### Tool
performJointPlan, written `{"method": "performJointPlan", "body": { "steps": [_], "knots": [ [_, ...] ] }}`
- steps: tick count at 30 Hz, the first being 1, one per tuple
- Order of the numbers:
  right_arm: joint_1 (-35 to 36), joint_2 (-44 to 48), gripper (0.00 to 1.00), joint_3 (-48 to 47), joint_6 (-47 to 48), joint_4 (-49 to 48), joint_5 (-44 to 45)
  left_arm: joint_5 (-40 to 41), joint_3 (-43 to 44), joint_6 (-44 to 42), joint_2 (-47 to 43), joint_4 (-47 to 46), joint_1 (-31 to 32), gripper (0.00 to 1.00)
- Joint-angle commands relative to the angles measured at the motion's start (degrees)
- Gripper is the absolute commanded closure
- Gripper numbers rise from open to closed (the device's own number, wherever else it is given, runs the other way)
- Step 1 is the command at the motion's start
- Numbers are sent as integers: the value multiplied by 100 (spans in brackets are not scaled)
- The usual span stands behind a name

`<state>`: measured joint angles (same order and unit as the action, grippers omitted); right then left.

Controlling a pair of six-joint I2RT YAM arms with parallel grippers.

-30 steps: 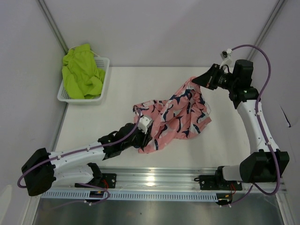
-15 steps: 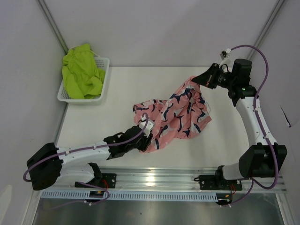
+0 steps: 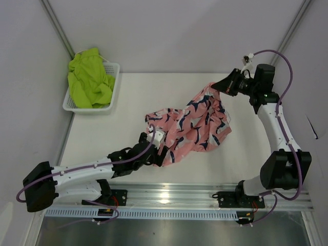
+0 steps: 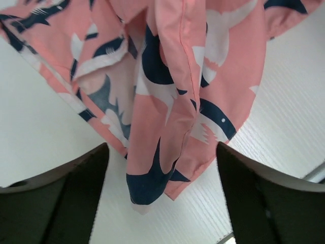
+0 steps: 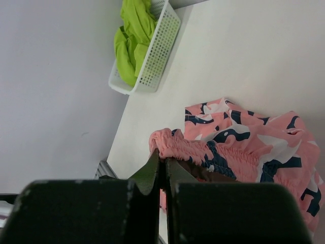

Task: Fold and stack the shorts
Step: Flatten the shorts out

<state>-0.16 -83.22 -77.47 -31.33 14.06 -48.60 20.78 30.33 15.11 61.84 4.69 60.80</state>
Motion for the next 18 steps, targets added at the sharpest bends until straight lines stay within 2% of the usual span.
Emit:
{"method": "performJointPlan", "body": {
  "steps": [1,3,5,6,7,10,18],
  "knots": [
    [-98,-63,100,-57,-136,-360,-115,760,-27,193,-313,111,90,8],
    [-98,-89,100,-57,-154,-404,-124,919,-36,238,-383,164,151,7],
    [-98,-142,100,-84,-163,-413,-132,946,-62,194,-489,155,231,11],
    [-98,-168,100,-93,-163,-422,-132,902,-79,107,-524,103,301,15],
    [-98,-203,100,-110,-163,-422,-141,824,-62,71,-524,94,345,23],
    [-107,-291,100,-145,-163,-405,-150,884,17,53,-419,216,556,33],
    [-133,-485,100,-163,-233,-492,-176,780,158,-61,135,147,802,38]
  ]
}}
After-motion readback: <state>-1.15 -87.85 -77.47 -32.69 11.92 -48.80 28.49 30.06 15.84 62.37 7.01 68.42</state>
